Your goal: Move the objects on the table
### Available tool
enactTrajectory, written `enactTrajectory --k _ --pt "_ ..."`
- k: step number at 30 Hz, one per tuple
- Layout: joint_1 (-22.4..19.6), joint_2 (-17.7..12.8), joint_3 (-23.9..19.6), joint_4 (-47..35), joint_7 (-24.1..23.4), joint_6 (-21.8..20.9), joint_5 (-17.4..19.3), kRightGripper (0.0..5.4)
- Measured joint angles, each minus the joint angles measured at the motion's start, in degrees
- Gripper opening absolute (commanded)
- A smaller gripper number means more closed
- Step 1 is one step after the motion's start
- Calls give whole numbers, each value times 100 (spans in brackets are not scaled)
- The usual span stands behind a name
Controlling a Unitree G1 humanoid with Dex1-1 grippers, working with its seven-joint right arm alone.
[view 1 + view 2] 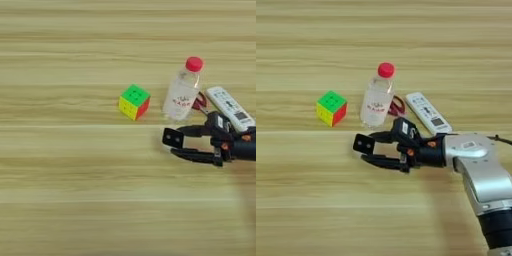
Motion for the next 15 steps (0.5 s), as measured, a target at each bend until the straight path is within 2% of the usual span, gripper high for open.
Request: enactTrajectory --k 15 --pt "-4 -8 307 799 -38 -553 -534 248"
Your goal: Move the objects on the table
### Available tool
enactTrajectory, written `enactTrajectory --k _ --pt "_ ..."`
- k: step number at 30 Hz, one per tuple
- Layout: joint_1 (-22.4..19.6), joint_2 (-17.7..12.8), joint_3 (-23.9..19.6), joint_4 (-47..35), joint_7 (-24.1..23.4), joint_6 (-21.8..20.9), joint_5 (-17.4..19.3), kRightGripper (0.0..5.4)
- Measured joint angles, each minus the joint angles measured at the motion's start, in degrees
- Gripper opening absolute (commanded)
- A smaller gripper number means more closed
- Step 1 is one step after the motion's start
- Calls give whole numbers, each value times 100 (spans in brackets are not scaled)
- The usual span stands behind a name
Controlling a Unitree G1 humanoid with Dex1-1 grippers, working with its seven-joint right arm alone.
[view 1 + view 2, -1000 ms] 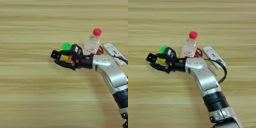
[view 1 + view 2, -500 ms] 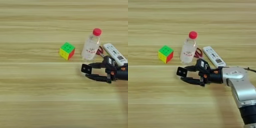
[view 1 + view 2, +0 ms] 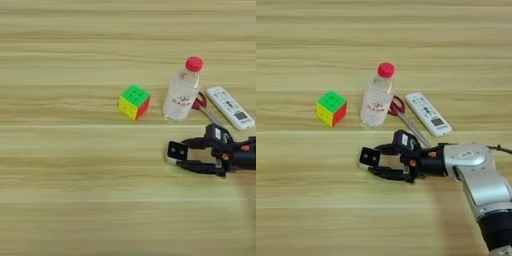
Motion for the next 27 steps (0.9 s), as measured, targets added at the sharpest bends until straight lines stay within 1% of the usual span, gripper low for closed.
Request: enactTrajectory --k 4,7,8,10,11,14,19,27 --pt "-2 2 36 58 -54 -153 -70 248" --pt "-4 2 42 83 -62 -181 -86 248" --pt "-5 3 43 85 -67 -187 -87 284" --pt "-6 5 46 88 -85 -202 -93 289" --pt "-8 6 60 113 -105 -203 -117 310" --pt "-8 14 64 145 -116 -212 -122 339" --pt "-34 19 62 146 -118 -254 -117 376" --pt "-112 81 20 83 -115 -257 -55 451"
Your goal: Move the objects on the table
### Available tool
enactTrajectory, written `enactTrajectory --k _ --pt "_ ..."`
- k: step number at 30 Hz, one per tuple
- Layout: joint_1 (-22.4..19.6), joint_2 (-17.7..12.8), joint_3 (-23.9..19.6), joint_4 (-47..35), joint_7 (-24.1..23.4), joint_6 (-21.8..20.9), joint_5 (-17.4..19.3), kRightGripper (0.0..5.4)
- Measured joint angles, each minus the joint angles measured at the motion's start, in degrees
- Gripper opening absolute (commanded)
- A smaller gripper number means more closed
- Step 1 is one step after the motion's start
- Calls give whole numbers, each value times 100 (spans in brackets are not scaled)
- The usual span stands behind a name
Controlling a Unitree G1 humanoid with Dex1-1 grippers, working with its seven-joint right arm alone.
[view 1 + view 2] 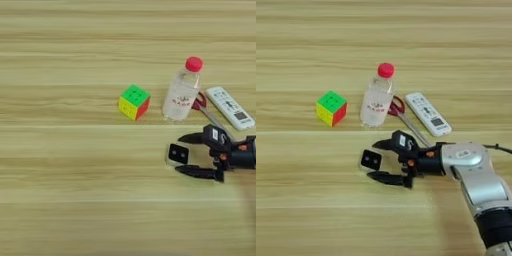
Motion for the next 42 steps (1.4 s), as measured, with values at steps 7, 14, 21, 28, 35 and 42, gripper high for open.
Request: enactTrajectory --k 7,14,21,28,35,42 --pt "-32 128 -74 -355 11 167 383 525" --pt "-15 142 -156 -853 20 408 701 538" --pt "48 192 -390 -1800 57 942 1545 538" --pt "38 451 -912 -2373 19 1152 2586 538" --pt "-166 887 -1263 -2249 -147 617 2795 538" --pt "-696 1317 -1663 -1795 -773 -35 2795 538"
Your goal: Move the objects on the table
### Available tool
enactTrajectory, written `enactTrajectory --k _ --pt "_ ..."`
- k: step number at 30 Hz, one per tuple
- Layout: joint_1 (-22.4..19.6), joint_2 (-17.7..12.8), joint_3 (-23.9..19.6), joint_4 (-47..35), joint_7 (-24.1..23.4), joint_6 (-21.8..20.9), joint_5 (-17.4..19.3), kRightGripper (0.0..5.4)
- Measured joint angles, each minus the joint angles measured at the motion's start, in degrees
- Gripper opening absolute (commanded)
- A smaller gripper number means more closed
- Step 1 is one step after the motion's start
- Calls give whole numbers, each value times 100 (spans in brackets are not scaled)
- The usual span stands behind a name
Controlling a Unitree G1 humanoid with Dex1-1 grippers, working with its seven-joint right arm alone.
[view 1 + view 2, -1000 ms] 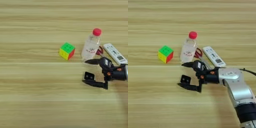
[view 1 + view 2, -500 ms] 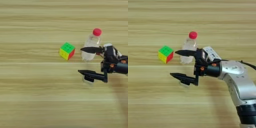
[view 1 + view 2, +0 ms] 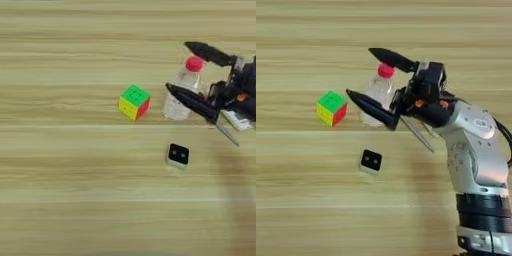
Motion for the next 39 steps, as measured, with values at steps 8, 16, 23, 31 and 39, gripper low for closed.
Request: enactTrajectory --k 8,16,23,31,39 --pt "-424 183 -235 551 -602 -579 -229 538" --pt "-713 169 -254 1180 -988 -868 -664 538" --pt "-765 85 -16 1787 -1125 -853 -1232 538" --pt "-809 -13 223 2189 -1265 -597 -1590 538" --pt "-926 -81 389 2763 -1599 -481 -2145 538"
